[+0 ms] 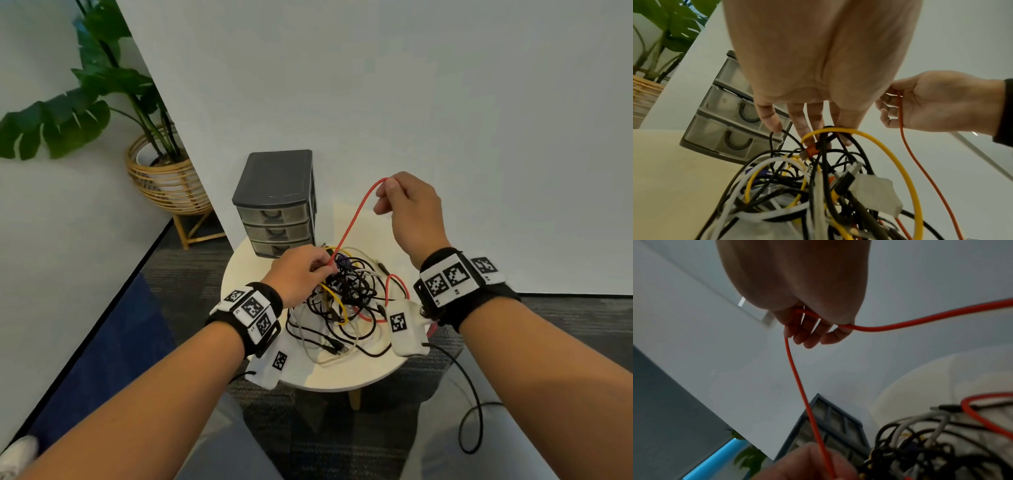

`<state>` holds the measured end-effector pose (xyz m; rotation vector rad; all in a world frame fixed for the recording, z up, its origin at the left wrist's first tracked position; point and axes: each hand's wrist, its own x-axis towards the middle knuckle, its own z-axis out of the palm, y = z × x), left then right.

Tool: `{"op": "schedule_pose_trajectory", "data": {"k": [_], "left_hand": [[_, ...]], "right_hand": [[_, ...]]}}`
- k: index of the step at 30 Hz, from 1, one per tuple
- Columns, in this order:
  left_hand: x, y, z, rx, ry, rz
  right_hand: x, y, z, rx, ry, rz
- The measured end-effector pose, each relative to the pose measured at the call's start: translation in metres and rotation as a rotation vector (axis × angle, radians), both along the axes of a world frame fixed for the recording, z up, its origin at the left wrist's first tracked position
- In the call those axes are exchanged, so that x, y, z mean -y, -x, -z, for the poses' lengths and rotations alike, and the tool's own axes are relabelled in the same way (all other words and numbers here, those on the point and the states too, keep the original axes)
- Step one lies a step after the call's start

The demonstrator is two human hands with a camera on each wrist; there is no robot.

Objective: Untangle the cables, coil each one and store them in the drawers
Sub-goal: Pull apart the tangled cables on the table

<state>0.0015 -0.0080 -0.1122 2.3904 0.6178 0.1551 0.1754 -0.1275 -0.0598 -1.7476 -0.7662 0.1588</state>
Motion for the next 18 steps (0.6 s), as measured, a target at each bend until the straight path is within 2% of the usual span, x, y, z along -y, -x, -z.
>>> {"op": "schedule_pose_trajectory", "data": {"k": [4,8,10,13,15,17,18], "left_hand": [[0.001,-0.002,0.001,-0.024,0.033,0.013],[0.002,-0.006,-0.001,-0.036,-0.027,-0.038],[0.004,-0.007,-0.003,-0.026,-0.049,-0.039],[0.005,-0.006,-0.003,-0.07,-0.087,-0.007],[0.001,-0.001,0.002,-0.084,-0.043,0.014],[-0.002,0.005,0.005,-0.07,0.006,0.017],[-0.002,0.007,0.004,-0.071,0.0,0.011]], "right_hand": [[-0.003,0.007,-0.006,-0.328,-0.224,-0.047],[0.0,0.014,-0.018,-0.811,-0.417,-0.443],[0.0,0.02,-0.021,-0.965,-0.425,-0.545],[-0.004,0.024,-0.026,-1.108,-0.414,-0.516],[-0.003,0.017,-0.031,-1.208,-0.505,-0.477],[0.001,0.009,-0.04,-1.166,-0.533,-0.415],[0.004,0.005,-0.044,-1.061,-0.482,-0.367]]}}
